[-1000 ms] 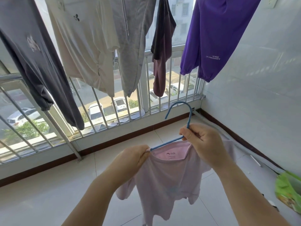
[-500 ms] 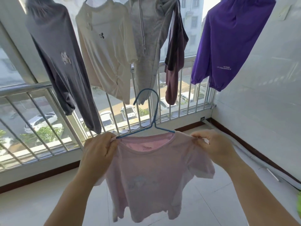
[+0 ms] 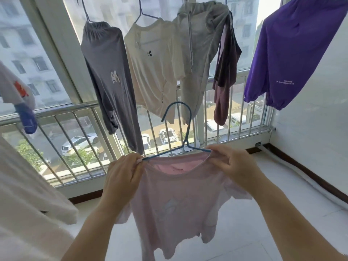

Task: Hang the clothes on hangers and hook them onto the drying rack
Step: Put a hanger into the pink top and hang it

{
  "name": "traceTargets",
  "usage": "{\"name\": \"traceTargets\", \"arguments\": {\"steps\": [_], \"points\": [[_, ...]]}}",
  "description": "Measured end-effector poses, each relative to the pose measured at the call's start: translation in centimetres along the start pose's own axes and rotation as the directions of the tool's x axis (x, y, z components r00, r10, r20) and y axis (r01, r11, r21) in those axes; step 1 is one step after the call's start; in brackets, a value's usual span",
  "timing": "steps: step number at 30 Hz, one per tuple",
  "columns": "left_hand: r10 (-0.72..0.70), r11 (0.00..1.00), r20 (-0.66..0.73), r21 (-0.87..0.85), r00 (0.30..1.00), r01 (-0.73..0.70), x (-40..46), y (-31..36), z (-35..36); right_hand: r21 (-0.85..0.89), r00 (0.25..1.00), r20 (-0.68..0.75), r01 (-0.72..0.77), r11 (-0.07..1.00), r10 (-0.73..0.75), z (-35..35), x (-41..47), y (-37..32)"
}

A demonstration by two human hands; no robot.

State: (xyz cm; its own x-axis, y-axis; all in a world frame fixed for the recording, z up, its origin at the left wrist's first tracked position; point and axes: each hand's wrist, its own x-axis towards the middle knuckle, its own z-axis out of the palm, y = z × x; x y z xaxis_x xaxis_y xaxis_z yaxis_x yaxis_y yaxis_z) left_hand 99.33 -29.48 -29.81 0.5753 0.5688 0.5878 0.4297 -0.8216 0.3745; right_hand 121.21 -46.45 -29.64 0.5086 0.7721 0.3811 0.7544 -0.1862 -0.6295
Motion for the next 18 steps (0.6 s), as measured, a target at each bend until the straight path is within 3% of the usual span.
{"name": "traceTargets", "arguments": {"steps": [2, 5, 10, 13, 18], "points": [[-0.011, 1.000, -0.031, -0.008, 0.999, 0.010, -0.3, 0.4, -0.7, 0.154, 1.000, -0.003, -0.025, 0.988, 0.025, -0.1, -0.2, -0.9], [0.010, 1.000, -0.073, -0.008, 0.997, -0.011, -0.7, 1.7, -1.7, 0.192, 0.997, -0.071, 0.013, 0.981, 0.000, -0.9, -0.2, -1.6], [0.161, 0.952, -0.192, 0.288, 0.968, -0.101, -0.7, 4.9, -2.5, 0.109, 0.968, -0.210, 0.161, 0.981, -0.135, -3.1, 0.2, -3.6], [0.139, 0.937, -0.305, 0.348, 0.942, -0.025, -0.1, 7.9, -2.0, 0.094, 0.930, -0.321, 0.217, 0.972, -0.177, -4.3, 0.7, -4.6], [-0.008, 0.928, -0.451, 0.329, 0.893, 0.175, 1.8, 12.4, -2.3, 0.174, 0.902, -0.389, 0.270, 0.947, -0.186, -5.9, 1.7, -6.5]]}}
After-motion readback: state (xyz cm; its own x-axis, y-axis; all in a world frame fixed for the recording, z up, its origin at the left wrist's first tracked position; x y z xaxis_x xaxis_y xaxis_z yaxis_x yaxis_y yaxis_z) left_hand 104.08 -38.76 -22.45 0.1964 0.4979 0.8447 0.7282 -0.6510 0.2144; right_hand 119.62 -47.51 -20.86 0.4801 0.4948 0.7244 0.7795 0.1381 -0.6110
